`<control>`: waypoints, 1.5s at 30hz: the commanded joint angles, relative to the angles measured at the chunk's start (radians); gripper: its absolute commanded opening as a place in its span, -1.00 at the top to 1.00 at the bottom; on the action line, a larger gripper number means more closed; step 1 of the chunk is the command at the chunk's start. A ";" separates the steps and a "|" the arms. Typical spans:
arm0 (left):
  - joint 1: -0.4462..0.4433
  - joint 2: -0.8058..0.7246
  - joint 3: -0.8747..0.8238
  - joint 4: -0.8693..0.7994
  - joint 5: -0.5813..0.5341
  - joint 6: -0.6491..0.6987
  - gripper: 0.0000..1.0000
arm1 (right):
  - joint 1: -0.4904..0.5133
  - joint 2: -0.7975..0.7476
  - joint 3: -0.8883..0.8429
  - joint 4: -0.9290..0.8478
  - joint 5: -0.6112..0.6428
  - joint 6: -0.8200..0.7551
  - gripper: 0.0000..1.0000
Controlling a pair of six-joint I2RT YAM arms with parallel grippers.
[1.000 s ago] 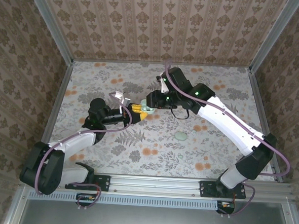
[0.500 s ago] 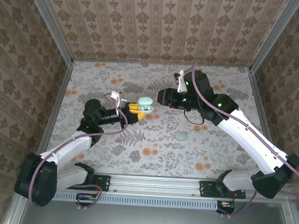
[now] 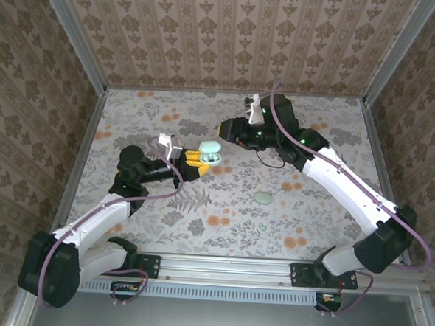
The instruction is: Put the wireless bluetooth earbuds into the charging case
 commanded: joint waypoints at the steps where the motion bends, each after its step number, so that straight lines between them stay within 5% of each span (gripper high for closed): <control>1: 0.006 -0.016 0.048 -0.006 0.005 0.032 0.73 | 0.002 0.026 0.024 0.020 -0.089 0.023 0.15; 18: 0.005 -0.003 0.055 0.002 -0.036 0.021 0.72 | 0.018 -0.155 -0.229 0.158 -0.131 0.149 -0.15; 36: 0.003 0.054 0.054 0.106 -0.068 -0.063 0.70 | 0.068 -0.049 -0.293 0.509 -0.247 0.376 -0.13; 45: 0.003 0.049 0.061 -0.008 -0.087 0.011 0.57 | 0.067 -0.029 -0.316 0.560 -0.234 0.400 0.51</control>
